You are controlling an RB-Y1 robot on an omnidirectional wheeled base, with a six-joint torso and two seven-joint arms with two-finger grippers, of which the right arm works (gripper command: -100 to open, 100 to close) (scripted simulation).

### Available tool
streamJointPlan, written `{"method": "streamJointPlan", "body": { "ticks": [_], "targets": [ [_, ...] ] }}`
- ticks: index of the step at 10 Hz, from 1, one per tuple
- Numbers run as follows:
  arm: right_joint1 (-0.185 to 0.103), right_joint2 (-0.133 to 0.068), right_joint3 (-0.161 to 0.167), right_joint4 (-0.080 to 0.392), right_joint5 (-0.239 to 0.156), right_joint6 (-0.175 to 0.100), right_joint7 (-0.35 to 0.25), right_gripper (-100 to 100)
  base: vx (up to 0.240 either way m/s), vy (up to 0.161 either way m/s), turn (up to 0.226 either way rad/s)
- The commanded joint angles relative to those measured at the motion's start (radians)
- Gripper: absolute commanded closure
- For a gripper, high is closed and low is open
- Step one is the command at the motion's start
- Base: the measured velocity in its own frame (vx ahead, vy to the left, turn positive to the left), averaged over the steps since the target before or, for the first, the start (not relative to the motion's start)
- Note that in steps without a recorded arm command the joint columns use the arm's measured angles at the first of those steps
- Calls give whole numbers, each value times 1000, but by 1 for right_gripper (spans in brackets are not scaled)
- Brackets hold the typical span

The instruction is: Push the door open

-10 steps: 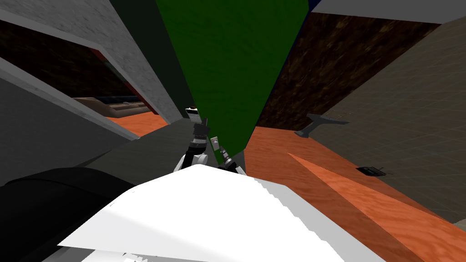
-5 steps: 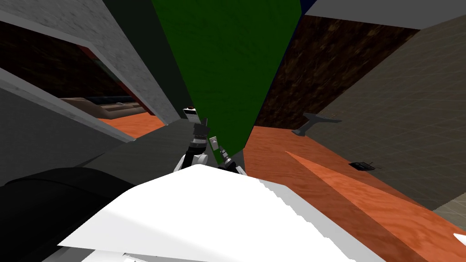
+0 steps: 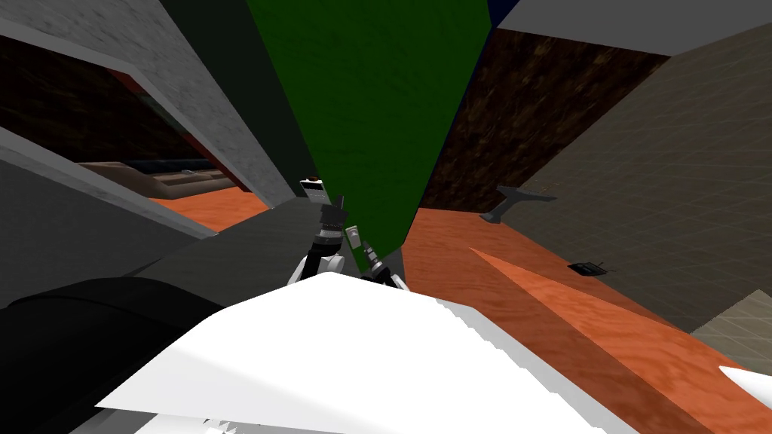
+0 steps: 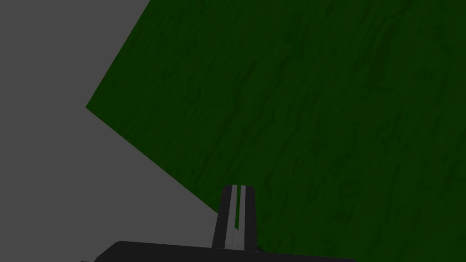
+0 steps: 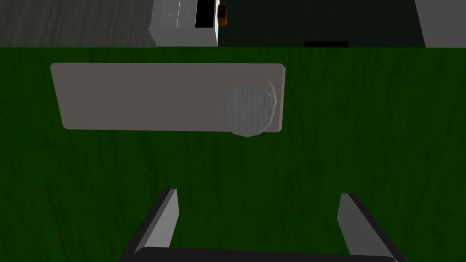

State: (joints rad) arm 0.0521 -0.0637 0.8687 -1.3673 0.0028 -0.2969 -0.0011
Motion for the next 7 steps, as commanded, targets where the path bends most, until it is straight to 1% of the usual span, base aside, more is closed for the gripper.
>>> {"method": "streamJointPlan", "body": {
  "ticks": [1,2,3,4,5,6,7],
  "targets": [
    [-12,-2,12,6,-50,-1,42,-100,-17,-4,-57],
    [-22,-3,22,11,-79,-1,71,-100,-23,-2,-78],
    [-22,-3,22,11,-102,-1,78,-100,-20,0,-29],
    [-33,-4,33,16,-135,-2,115,-100,-23,0,-53],
    [-33,-4,33,16,-148,-2,115,-100,-18,1,-28],
    [-43,-4,43,21,-186,-3,150,-100,-22,-1,-44],
    [-53,-5,53,26,-215,-3,179,-100,-35,-3,-86]
  ]
}}
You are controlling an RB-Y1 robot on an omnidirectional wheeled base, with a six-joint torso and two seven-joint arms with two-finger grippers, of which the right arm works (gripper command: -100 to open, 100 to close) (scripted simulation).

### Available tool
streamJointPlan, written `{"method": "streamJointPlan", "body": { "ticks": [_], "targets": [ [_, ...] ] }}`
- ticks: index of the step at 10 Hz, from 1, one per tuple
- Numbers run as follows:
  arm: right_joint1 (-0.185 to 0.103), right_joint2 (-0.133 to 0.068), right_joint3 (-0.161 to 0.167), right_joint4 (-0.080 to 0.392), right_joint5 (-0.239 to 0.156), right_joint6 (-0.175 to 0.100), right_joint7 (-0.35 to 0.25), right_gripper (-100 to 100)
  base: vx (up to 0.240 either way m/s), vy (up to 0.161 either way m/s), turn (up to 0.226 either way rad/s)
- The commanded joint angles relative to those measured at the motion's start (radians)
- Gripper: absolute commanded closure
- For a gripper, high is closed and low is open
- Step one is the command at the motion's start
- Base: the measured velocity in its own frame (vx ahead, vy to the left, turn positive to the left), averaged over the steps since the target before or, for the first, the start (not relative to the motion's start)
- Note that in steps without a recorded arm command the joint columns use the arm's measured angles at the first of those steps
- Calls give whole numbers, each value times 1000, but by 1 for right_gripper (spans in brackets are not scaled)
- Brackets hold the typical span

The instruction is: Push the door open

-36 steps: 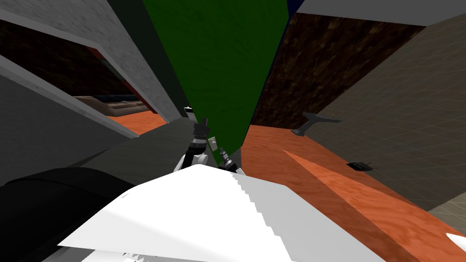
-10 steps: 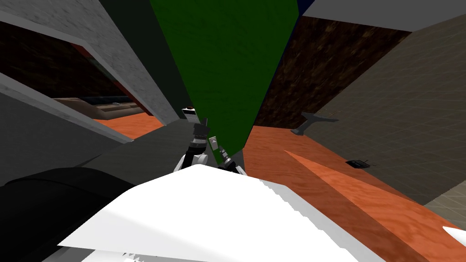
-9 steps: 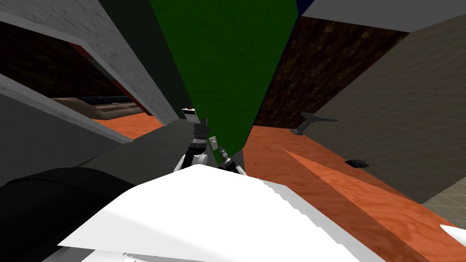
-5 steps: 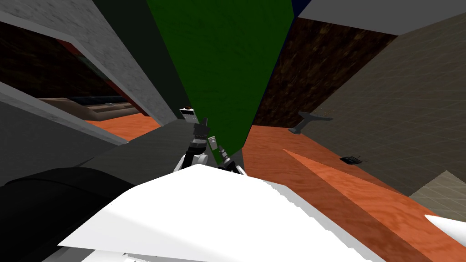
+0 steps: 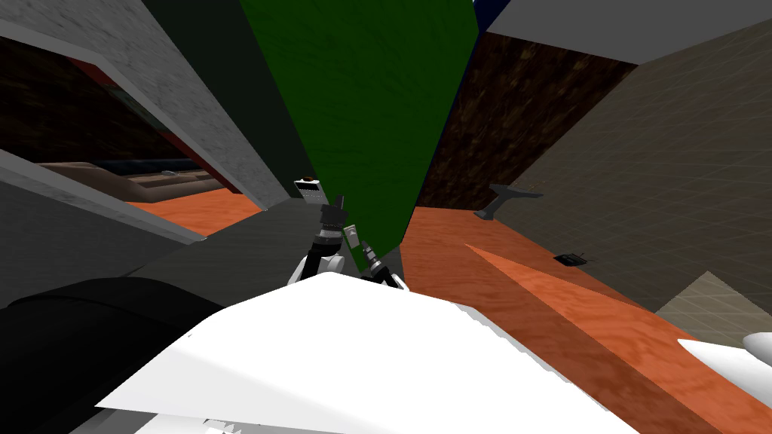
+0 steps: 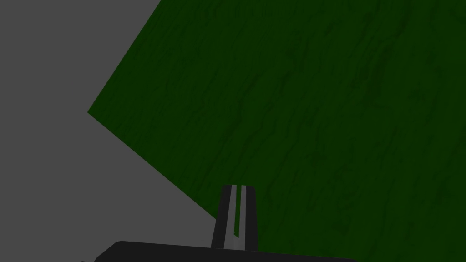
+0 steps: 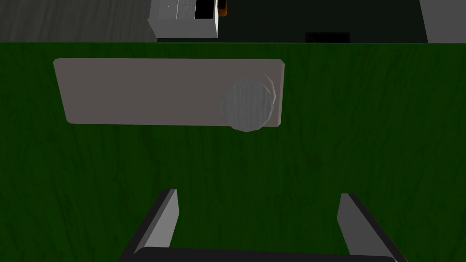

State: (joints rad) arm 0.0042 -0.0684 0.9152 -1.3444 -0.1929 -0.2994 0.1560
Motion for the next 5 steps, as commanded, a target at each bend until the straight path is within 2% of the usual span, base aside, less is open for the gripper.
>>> {"method": "streamJointPlan", "body": {
  "ticks": [1,2,3,5],
  "targets": [
    [-6,0,6,3,-41,-1,28,-100,-25,-1,-36],
    [-15,0,16,8,-76,-2,61,-100,-26,-1,-38],
    [-15,0,16,8,-83,-2,61,-100,-20,1,-26],
    [-33,0,34,17,-152,-3,123,-100,-32,1,-59]
  ]
}}
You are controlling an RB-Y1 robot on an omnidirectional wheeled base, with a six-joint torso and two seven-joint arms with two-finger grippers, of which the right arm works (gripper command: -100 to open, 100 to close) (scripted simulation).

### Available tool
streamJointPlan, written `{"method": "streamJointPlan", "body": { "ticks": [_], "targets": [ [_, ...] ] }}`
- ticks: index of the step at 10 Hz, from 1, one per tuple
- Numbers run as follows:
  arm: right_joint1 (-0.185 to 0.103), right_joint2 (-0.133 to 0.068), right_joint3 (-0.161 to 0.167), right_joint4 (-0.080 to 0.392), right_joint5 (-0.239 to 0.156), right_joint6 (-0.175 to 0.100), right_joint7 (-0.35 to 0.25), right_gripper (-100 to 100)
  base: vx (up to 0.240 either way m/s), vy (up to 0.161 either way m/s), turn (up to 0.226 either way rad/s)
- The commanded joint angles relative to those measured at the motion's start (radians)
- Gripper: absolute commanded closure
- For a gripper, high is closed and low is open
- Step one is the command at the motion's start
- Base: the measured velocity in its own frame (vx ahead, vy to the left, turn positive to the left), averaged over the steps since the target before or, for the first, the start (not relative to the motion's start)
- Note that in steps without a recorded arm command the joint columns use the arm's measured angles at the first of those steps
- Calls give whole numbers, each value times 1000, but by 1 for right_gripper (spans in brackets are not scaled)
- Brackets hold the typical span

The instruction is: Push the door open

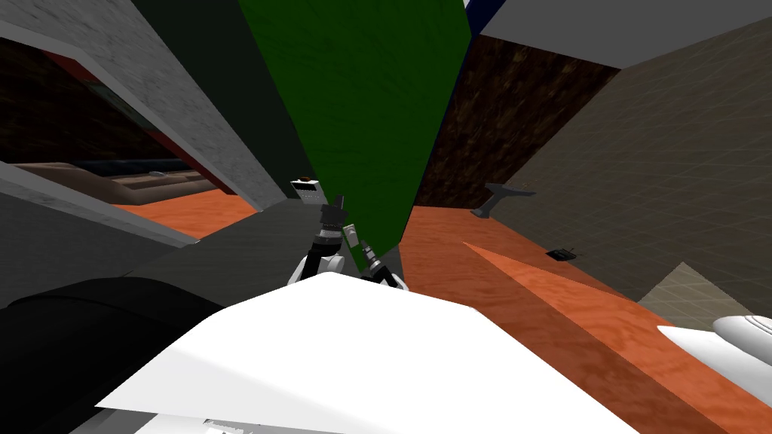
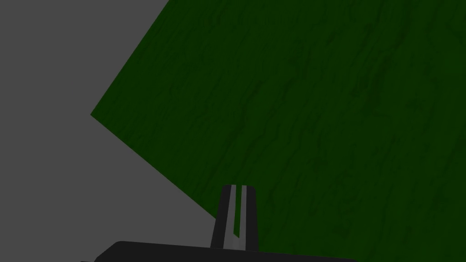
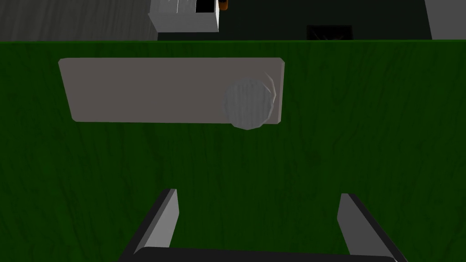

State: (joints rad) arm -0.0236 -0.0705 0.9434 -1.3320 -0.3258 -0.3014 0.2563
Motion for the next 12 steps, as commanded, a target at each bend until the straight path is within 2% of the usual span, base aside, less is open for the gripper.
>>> {"method": "streamJointPlan", "body": {
  "ticks": [1,4,7,9,12],
  "targets": [
    [-5,2,5,4,-28,-1,23,-100,-31,5,-23],
    [-26,4,26,14,-119,-2,95,-100,-41,8,-43],
    [-39,6,39,21,-176,-3,139,-100,-57,5,-34],
    [-39,2,32,26,-164,-4,130,-100,38,20,11],
    [-47,7,19,44,-157,-6,125,-100,168,129,36]
  ]
}}
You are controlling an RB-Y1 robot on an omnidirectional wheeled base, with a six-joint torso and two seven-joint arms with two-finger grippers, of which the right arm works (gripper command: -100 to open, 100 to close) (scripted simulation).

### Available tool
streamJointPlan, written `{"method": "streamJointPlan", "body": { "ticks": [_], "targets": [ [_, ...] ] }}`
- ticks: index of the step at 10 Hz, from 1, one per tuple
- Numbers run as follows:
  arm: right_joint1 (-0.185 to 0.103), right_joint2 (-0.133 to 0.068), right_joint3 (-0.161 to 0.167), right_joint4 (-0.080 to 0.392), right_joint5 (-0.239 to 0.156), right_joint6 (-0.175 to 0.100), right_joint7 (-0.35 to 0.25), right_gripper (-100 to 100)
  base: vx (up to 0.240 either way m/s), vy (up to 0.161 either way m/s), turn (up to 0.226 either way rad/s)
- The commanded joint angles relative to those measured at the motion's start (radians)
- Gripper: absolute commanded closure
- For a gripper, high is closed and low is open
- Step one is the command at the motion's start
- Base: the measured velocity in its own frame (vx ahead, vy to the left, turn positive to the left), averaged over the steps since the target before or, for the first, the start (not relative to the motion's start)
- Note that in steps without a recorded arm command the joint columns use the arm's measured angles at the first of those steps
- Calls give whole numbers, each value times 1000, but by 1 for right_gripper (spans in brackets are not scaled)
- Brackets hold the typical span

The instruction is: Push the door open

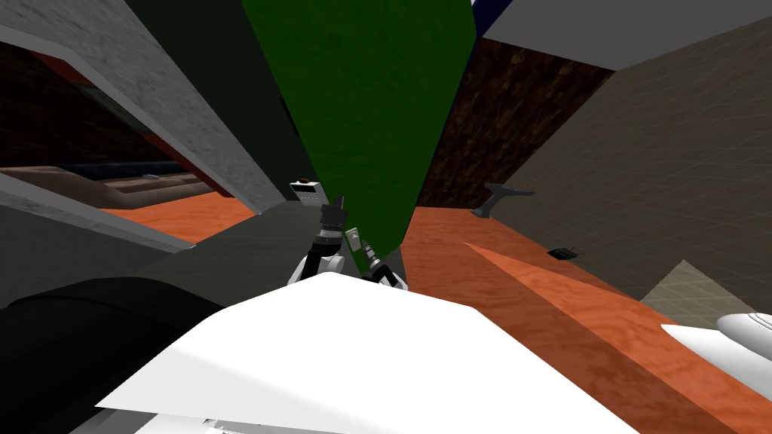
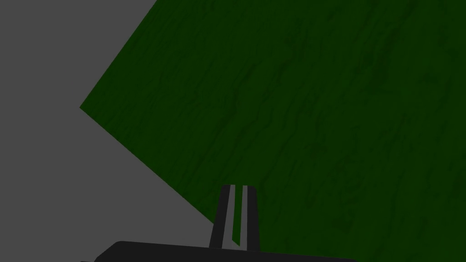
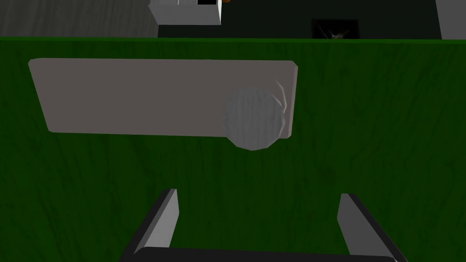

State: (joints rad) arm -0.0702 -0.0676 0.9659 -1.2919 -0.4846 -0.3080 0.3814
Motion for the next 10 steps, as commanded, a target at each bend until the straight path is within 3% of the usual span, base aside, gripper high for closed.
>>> {"method": "streamJointPlan", "body": {
  "ticks": [1,3,4,5,10],
  "targets": [
    [-5,12,-10,13,6,-1,-3,-100,154,198,45],
    [-9,27,-17,23,10,-2,-6,-100,113,201,14],
    [-10,23,-15,22,8,-3,-6,-100,38,70,-15],
    [-10,23,-15,22,8,-3,-6,100,-6,-11,10],
    [-10,23,-15,22,8,-3,-6,100,-8,-14,1]
  ]
}}
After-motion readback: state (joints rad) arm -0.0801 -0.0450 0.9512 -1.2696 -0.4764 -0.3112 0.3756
